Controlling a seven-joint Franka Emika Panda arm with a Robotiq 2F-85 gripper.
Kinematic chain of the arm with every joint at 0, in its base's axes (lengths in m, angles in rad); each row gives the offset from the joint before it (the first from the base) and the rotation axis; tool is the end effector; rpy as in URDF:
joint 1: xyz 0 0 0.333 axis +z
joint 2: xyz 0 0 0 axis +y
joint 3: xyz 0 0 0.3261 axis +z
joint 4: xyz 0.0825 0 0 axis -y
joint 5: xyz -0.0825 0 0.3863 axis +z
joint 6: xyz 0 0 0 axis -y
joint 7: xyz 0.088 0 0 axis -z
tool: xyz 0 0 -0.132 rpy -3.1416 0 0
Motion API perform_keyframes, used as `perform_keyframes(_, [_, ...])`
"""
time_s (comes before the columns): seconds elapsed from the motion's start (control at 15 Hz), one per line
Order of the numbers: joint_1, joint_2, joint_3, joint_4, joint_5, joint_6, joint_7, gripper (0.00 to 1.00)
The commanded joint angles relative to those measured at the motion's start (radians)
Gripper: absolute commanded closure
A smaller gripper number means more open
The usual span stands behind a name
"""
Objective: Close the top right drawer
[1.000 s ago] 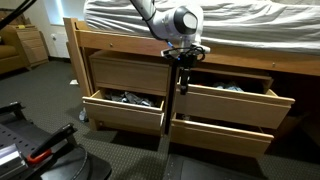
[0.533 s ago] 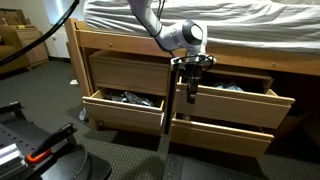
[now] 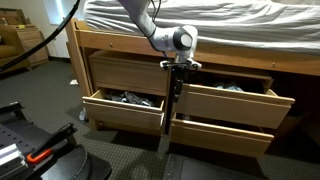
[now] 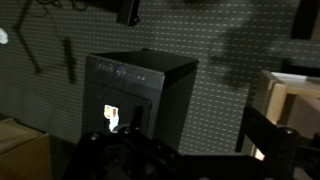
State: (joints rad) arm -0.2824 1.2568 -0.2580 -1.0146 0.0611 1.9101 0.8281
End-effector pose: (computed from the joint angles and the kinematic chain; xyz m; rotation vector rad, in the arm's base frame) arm 0.6509 -0.3225 0.0299 2.2964 -1.6846 -0.4219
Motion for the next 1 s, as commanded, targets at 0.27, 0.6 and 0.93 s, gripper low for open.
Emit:
perform_keyframes(0.27, [-0.040, 0.067, 0.036, 0.027, 0.106, 0.210, 0.018, 0.00])
perform_keyframes(0.6, [-0.073, 0.092, 0.045, 0.068, 0.124, 0.245, 0.028, 0.00])
perform_keyframes(0.93, [-0.190, 0.072, 0.163, 0.024, 0.230, 0.441, -0.208, 0.00])
